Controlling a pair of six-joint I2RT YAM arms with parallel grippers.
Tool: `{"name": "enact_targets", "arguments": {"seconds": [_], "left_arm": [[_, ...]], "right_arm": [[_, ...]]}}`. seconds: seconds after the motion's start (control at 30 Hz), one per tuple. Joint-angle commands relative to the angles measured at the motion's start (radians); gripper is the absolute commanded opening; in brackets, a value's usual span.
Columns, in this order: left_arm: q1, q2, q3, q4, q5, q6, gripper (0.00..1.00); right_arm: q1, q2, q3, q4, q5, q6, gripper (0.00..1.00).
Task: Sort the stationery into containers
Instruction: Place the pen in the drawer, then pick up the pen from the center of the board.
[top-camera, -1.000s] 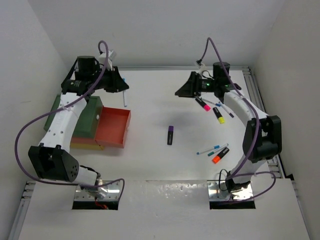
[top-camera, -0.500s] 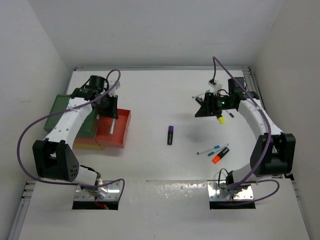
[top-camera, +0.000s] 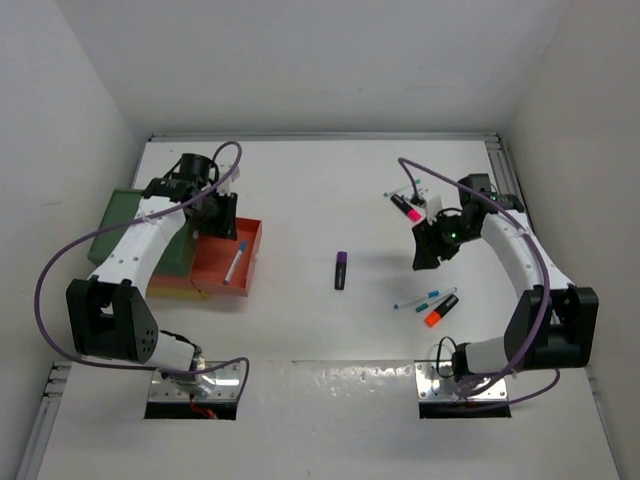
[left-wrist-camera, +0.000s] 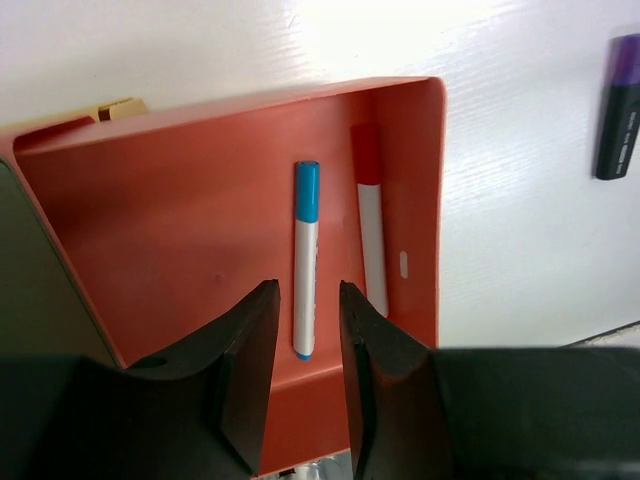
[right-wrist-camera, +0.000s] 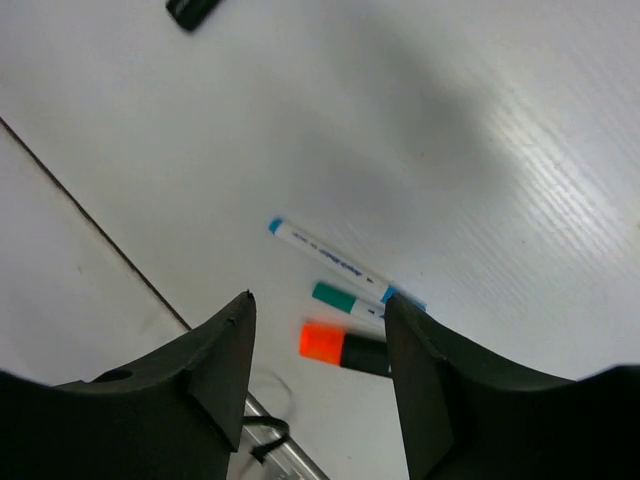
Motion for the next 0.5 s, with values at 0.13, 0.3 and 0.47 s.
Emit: {"name": "enact_targets", "arguments": {"seconds": [0.13,0.3,0.47], "left_arm": [[-0.01,-0.035,0.102,0.004,0.082,0.037,0.38],[-0.007,-0.063,0.174,0.015,0.124,0.061,0.39],[-0.008,-0.097,0.214,0.051,0.157,0.09,0.42]], "right_arm": [[0.119,-0.062,-0.146,0.012,0.171,-0.392,0.51],[0.234,-0.068,-0.24,0.098,0.226,-0.466,0.5],[0.303,-0.027,-0.301,0.191,0.274,-0.493,0.47]]}}
